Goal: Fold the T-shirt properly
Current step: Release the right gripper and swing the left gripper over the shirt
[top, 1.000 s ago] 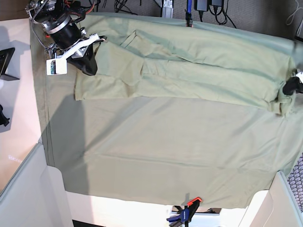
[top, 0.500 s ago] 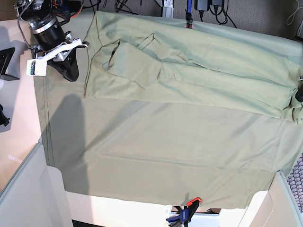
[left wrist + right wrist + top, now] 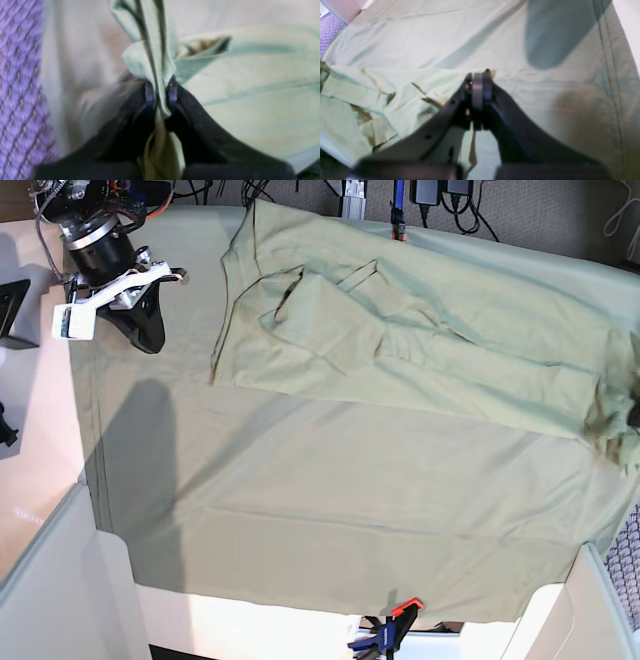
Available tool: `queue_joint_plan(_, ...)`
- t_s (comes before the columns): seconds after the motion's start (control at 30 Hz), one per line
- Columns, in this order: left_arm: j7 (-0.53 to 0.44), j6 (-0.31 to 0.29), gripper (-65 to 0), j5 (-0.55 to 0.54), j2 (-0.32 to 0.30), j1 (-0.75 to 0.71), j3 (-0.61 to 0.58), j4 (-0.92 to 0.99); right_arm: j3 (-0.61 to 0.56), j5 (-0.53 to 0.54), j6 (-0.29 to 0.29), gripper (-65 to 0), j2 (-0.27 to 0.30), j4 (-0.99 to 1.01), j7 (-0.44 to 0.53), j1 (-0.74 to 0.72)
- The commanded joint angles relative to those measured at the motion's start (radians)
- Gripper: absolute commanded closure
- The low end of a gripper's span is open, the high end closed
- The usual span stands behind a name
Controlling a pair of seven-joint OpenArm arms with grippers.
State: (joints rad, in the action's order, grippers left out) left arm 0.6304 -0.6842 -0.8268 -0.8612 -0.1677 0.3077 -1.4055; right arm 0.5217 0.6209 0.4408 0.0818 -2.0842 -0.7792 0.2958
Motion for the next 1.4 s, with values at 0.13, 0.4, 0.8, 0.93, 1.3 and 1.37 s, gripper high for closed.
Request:
queue_joint_plan(0.13,-0.012,-0.014,0.0,0.015,0.061,-0.075,-0.055,-0.316,0.005,0.015,0.002,0.0,0.006,-0.021,0.023,-0.005)
queue_joint_plan(0.4,-0.045,0.023,0.0,0.184,0.183,-0.077,-0.263,-0.373,0.005,0.015,0.002,0.0,0.007,-0.021,0.023,-0.005)
queue_joint_plan(0.8,-0.072,0.023,-20.9,0.183,0.259,-0.039,-0.303,-0.279,0.005,-0.02,0.002,-1.7,0.006,-0.019,0.019,-0.004)
queue_joint_plan(0.93,-0.046,-0.003,-40.7,0.043,0.26,-0.061,-0.304,-0.28,0.005,-0.05,0.001,-39.6,0.006,0.0,0.021,0.001)
queue_joint_plan(1.3,-0.02,-0.014,-40.6,-0.142,0.263,-0.065,-0.304,-0.396,0.001,0.03,-0.014,-42.8,0.006,0.236,0.025,-0.002)
queue_joint_plan(1.37,-0.02,-0.014,-40.6,-0.142,0.263,-0.064,-0.304,-0.403,-0.01,0.039,-0.014,-42.8,0.006,0.261,0.016,-0.002)
